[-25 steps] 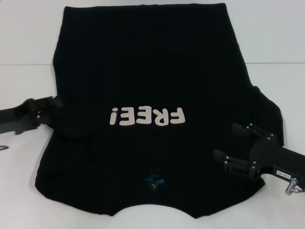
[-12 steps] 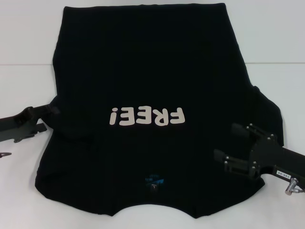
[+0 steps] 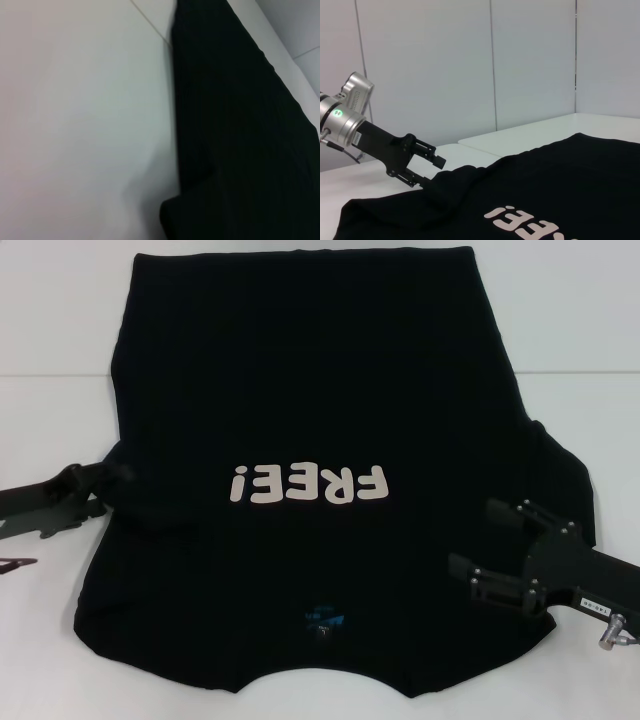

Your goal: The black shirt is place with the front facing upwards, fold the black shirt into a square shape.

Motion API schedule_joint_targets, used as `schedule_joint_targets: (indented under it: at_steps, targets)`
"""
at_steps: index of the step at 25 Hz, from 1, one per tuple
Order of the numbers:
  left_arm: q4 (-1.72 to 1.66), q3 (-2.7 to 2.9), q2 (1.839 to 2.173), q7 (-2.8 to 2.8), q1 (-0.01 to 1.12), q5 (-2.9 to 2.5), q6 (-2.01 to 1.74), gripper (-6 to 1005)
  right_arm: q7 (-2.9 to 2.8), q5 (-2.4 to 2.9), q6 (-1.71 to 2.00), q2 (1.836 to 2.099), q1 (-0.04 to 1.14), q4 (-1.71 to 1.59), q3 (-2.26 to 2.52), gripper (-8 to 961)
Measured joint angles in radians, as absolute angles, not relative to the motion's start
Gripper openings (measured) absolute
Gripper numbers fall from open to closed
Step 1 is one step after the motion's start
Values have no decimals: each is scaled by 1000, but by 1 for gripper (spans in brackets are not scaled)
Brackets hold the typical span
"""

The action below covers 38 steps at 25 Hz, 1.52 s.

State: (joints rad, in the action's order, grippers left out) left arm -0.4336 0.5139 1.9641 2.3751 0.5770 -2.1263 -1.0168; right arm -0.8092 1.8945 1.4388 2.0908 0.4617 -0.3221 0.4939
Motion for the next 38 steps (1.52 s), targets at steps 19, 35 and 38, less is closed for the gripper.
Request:
schedule_joint_targets:
  at_steps: [19, 35, 38]
  targets:
    - [-420, 516, 2008, 2327, 713, -2111, -989, 755, -810, 1894, 1442, 2091, 447, -322, 494, 950]
    - [-551, 535, 2006, 1813, 525, -1934, -1565, 760, -1416, 1945, 1380, 2075, 463, -540, 444, 948]
    - [-571, 564, 2008, 1697, 479, -1946, -1639, 759, -1778, 2083, 1374, 2038, 493, -676, 474, 948]
